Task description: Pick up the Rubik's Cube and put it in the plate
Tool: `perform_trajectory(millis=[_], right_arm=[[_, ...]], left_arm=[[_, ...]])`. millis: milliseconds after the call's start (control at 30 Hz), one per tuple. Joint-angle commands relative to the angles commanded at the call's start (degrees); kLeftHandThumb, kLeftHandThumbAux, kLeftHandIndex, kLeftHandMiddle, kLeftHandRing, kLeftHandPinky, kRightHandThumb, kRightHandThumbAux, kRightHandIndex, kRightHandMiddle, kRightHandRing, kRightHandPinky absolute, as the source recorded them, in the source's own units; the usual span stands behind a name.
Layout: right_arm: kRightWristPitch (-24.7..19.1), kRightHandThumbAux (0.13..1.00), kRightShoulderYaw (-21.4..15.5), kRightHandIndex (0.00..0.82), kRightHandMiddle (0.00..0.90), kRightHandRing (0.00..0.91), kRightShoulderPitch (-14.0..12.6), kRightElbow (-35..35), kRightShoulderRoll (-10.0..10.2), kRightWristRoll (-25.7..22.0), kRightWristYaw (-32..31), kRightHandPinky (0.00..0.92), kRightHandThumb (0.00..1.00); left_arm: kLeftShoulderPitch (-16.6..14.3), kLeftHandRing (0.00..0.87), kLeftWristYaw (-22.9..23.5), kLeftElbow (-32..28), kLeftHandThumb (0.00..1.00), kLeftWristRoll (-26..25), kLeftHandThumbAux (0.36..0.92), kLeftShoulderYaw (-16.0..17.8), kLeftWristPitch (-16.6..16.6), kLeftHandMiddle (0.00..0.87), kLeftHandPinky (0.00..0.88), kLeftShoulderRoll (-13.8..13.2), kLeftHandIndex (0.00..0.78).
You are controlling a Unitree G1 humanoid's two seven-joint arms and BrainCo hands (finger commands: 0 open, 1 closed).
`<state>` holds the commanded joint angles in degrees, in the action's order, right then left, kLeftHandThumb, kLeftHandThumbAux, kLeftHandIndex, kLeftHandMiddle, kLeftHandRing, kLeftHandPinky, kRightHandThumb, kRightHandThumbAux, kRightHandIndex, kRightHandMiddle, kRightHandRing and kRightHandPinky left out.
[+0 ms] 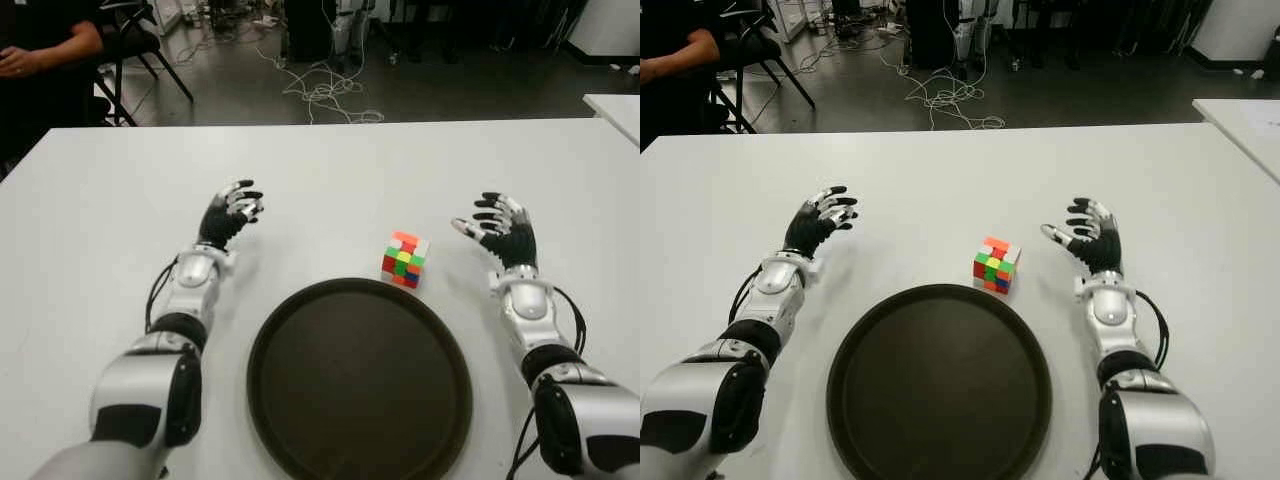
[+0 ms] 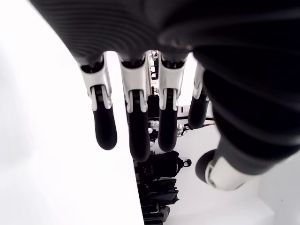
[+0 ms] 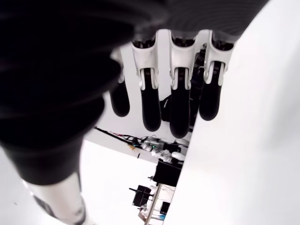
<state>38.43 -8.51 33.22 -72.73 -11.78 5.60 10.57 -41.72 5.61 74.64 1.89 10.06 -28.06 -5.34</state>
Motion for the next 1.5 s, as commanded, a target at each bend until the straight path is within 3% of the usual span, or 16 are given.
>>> perform_trajectory(millis=[433, 633, 1167, 1500], right_arm=[[-0.34, 0.794, -1.02, 0.296, 0.335, 0.346, -0.94, -0.31, 0.09, -1.1, -0.88, 0.357, 0.118], [-0.8, 0.782, -1.1, 0.294, 0.333, 0.34, -0.9, -0.29, -0.22, -1.08, -0.79, 0.336, 0.086], [-3.56, 0.789, -1.88, 0.308, 0.343, 0.349, 0.95, -0.29, -1.01, -2.22, -2.21, 0.349, 0.114], [-2.67, 0.785, -1.34, 0.292, 0.332, 0.338, 2.16, 0.1, -1.06, -1.68, -1.2, 0.332, 0.123]], left_arm=[[0.55, 0.328, 0.09, 0.41, 0.24, -0.82, 0.72, 0.71, 0.83, 0.306, 0.338, 0.53, 0.215], [0.27, 0.323, -0.14, 0.55, 0.234, -0.99, 0.717, 0.71, 1.56, 0.303, 0.337, 0.76, 0.211], [-1.7, 0.331, -0.94, 0.63, 0.242, -1.32, 0.717, 1.32, 3.2, 0.307, 0.344, 1.32, 0.221], [-3.11, 0.335, -1.99, 0.69, 0.231, -0.68, 0.728, 0.81, 4.2, 0.31, 0.352, 1.37, 0.223]])
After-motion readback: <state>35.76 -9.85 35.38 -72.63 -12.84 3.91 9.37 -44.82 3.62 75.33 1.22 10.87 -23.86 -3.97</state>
